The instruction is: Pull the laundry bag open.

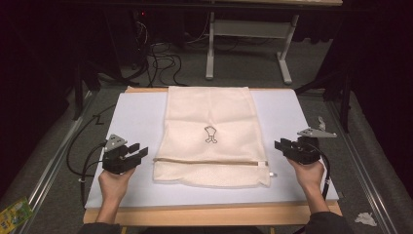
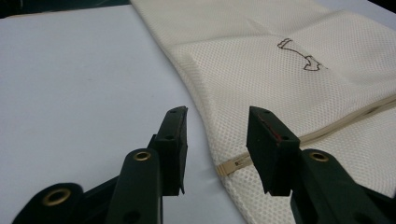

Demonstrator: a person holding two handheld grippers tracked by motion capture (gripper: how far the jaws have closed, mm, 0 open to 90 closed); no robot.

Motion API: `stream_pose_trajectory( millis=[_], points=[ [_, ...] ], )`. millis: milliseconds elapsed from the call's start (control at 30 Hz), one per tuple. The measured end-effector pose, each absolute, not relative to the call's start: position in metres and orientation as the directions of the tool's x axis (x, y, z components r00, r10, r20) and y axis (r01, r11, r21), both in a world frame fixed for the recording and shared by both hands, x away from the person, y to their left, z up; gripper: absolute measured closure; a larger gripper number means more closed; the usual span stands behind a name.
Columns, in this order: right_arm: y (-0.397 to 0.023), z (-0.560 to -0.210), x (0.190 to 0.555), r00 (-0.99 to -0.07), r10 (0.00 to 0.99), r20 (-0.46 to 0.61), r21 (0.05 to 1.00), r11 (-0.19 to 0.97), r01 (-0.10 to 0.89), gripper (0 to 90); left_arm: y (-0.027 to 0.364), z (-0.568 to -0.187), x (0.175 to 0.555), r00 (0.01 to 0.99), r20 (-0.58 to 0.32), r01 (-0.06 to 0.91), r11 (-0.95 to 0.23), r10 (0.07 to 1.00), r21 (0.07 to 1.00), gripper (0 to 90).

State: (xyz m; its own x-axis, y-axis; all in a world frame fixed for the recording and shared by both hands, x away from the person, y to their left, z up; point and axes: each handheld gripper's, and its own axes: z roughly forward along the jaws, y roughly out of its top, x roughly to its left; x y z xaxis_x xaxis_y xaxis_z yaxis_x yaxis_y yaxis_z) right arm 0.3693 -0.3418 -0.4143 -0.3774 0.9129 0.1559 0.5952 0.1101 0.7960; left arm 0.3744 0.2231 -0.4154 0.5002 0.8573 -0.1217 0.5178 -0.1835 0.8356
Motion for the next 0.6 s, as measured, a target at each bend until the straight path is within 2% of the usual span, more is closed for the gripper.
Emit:
stream_pose_trajectory(
  millis=[600],
  points=[
    [-0.379,-0.421,0.354,-0.293,0.935,0.199,0.813,0.009,0.582,66.4,0.244,-0.424,0.375,0.446,-0.139,0.523,-0.131,0.884,0.842,56.7]
  ],
)
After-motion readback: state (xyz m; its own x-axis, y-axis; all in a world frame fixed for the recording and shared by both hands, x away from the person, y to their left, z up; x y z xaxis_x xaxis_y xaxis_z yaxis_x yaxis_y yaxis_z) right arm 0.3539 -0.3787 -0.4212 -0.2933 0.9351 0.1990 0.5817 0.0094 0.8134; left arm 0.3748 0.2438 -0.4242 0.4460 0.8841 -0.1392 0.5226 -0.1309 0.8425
